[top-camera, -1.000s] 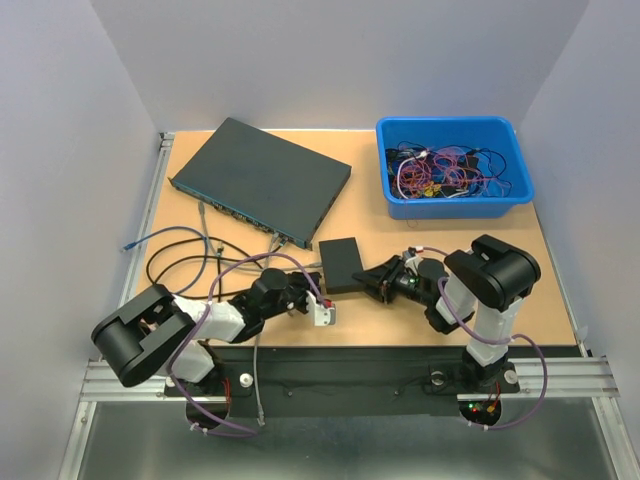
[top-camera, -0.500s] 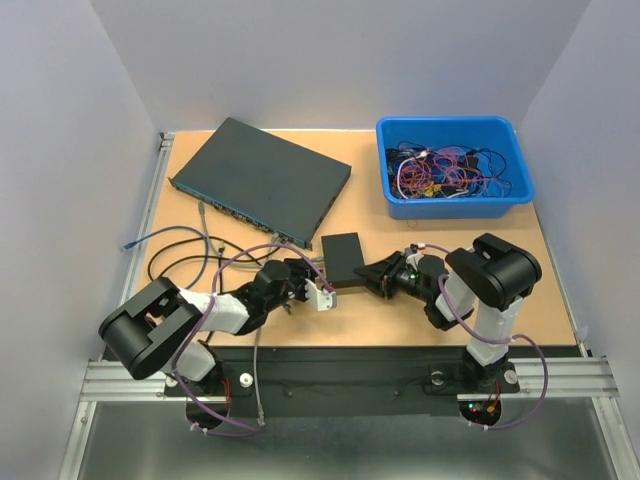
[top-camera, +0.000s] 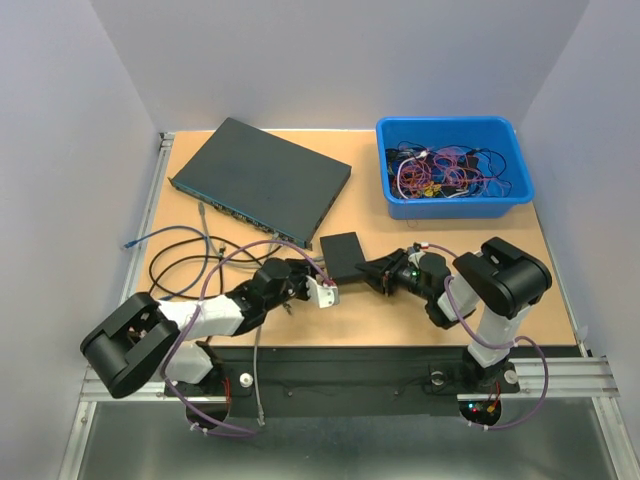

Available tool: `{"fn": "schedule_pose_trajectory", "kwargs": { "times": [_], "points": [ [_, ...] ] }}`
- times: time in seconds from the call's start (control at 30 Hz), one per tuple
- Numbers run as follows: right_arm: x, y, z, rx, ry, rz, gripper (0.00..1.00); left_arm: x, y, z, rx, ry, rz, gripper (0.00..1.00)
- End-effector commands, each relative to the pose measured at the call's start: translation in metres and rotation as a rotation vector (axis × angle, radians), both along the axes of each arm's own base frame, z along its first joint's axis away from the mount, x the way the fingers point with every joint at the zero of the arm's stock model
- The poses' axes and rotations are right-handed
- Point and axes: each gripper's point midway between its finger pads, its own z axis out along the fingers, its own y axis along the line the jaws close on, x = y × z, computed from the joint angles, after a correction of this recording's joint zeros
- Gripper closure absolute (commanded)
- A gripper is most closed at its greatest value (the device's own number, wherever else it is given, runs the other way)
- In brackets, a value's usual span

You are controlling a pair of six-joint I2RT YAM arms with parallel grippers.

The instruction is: Pull the plug from the switch port

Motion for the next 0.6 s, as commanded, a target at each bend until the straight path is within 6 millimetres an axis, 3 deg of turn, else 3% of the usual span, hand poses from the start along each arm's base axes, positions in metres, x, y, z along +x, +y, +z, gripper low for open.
{"fn": "schedule_pose_trajectory", "kwargs": {
  "times": [0.0,0.1,0.23,0.3,0.4,0.47,0.57],
  "points": [
    [0.013,0.004,0.037,0.064,-0.14,-0.002,1.0,0.002,-0.023,0.041,-0.175,0.121,-0.034,0.5],
    [0.012,0.003,0.034,0.053,-0.142,-0.003,1.0,0.005,-0.022,0.054,-0.214,0.209,-0.068,0.5],
    [0.011,0.004,0.034,0.054,-0.14,-0.002,1.0,-0.005,-0.025,0.049,-0.19,0.224,-0.117,0.49],
    [0.012,0.004,0.035,0.057,-0.136,-0.006,1.0,-0.005,-0.03,0.056,-0.208,0.194,-0.13,0.36],
    [0.015,0.003,0.038,0.072,-0.125,-0.024,1.0,-0.005,-0.041,0.057,-0.181,0.123,-0.114,0.32],
    [0.017,0.0,0.042,0.095,-0.104,-0.048,1.0,-0.007,-0.038,0.04,-0.107,0.066,-0.1,0.31],
    [0.017,-0.004,0.051,0.126,-0.093,-0.08,0.99,-0.001,-0.03,0.035,-0.067,-0.046,-0.031,0.31]
  ]
}}
